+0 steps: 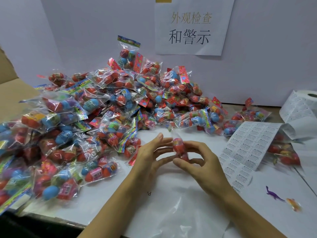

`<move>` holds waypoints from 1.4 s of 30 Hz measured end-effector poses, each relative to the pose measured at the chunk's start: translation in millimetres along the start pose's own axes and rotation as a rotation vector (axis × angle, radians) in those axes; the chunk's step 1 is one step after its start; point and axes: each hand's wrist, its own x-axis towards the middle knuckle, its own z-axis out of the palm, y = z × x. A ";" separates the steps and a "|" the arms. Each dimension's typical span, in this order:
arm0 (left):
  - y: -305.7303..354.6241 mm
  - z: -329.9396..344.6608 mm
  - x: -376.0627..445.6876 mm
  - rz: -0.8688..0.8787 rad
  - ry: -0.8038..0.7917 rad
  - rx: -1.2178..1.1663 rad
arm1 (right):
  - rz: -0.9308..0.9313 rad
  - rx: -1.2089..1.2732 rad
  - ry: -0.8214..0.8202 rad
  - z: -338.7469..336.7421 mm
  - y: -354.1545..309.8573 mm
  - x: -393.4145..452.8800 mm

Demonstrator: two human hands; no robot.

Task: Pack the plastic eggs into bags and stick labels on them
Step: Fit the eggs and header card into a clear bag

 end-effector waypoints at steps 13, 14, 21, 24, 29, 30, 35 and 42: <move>-9.6 -6.5 7.9 0.008 0.142 0.056 | 0.215 0.482 -0.032 -4.3 2.8 8.2; -9.6 -5.9 7.8 0.002 0.123 0.062 | 0.226 0.486 -0.042 -3.9 2.4 7.8; -9.3 -6.3 6.1 0.069 0.091 0.151 | 0.222 0.326 -0.027 -1.5 -2.7 4.1; -11.0 -5.5 5.4 0.077 0.069 0.165 | 0.259 0.297 0.029 -0.8 -1.3 6.0; -11.5 -5.3 5.4 0.072 0.048 0.168 | 0.296 0.305 0.047 -3.3 -0.9 7.1; -11.6 -5.5 5.7 0.069 0.046 0.167 | 0.295 0.302 0.049 -3.1 -1.2 7.2; -11.6 -6.9 5.6 0.052 0.038 0.170 | 0.295 0.270 0.058 -3.1 -2.0 6.9; -10.6 -6.1 4.7 0.039 0.033 0.170 | 0.289 0.281 0.054 -3.9 -0.1 7.3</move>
